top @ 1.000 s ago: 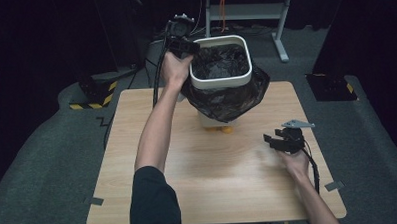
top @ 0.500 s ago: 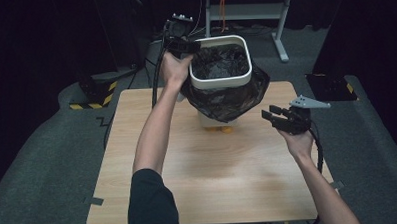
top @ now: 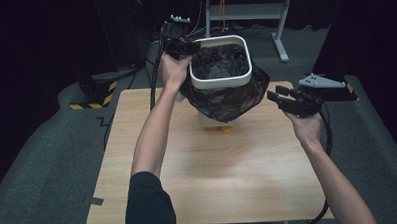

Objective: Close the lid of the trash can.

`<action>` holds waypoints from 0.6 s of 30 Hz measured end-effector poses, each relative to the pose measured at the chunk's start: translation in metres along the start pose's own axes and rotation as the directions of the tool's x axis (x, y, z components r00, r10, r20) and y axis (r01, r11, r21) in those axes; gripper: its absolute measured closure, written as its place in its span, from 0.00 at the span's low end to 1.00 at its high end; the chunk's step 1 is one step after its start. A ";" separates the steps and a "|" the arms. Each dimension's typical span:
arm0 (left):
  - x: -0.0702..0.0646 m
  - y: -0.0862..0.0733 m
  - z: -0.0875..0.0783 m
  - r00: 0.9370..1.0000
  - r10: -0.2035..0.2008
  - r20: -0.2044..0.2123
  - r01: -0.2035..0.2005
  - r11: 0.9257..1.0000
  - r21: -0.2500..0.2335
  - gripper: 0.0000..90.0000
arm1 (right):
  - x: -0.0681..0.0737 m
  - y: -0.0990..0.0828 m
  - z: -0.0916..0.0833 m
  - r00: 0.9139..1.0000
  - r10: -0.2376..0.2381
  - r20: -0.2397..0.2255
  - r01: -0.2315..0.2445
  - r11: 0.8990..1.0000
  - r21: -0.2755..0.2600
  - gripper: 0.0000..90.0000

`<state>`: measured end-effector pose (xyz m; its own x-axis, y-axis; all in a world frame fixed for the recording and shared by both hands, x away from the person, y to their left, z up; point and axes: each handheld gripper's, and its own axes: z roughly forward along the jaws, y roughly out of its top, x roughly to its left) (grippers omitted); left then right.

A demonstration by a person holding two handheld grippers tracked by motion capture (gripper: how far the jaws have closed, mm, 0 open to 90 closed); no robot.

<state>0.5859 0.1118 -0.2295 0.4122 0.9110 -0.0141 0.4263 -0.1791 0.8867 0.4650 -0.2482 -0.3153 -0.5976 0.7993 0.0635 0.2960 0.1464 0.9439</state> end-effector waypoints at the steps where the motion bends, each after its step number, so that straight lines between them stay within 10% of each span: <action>1: 0.000 -0.001 0.000 1.000 -0.008 0.006 0.008 1.000 -0.006 0.61 | 0.001 0.007 0.000 1.000 -0.018 0.018 0.018 1.000 -0.001 0.60; 18: 0.009 -0.018 0.000 0.994 -0.092 0.060 0.095 0.995 -0.040 0.62 | 0.009 0.074 0.025 0.996 -0.081 0.046 0.081 0.997 0.001 0.61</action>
<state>0.5819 0.1235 -0.2458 0.4182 0.8999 -0.1235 0.4311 -0.0769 0.8990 0.5003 -0.2160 -0.2532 -0.5844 0.8110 -0.0279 0.2479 0.2112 0.9455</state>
